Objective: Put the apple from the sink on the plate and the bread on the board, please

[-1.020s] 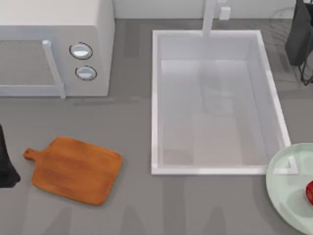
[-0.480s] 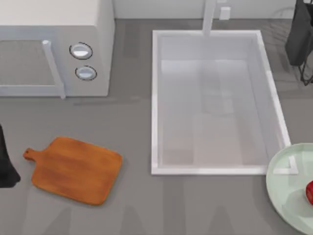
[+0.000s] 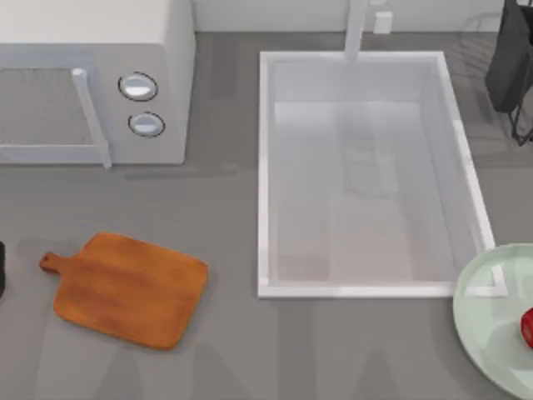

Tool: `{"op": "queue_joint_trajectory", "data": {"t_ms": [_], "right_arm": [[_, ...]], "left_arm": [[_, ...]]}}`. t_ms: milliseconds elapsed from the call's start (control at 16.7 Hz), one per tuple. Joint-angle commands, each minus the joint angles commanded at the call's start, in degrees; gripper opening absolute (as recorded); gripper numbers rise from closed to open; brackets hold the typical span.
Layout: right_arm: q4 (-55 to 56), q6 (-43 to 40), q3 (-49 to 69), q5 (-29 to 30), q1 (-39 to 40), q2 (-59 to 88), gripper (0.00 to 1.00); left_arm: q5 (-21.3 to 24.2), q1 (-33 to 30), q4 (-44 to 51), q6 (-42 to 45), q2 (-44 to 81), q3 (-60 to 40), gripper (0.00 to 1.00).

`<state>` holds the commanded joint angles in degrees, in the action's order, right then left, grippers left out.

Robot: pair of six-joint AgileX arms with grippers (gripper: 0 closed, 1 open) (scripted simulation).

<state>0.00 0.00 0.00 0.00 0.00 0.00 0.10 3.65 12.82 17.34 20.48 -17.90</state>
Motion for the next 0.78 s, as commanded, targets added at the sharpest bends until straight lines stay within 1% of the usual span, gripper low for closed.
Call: {"op": "queue_joint_trajectory", "data": {"t_ms": [180,600,780], "right_arm": [[0.0,0.0,0.0,0.0,0.0,0.0,1.00],[0.0,0.0,0.0,0.0,0.0,0.0,1.00],[0.0,0.0,0.0,0.0,0.0,0.0,1.00]], "left_arm": [[0.1,1.7,6.6,9.6,15.1,-8.6,1.00],[-0.3,5.6,23.4,27.8,41.8,-23.4,1.00],[-0.4,7.1,29.8,36.2,55.1,-30.8,1.00]]}}
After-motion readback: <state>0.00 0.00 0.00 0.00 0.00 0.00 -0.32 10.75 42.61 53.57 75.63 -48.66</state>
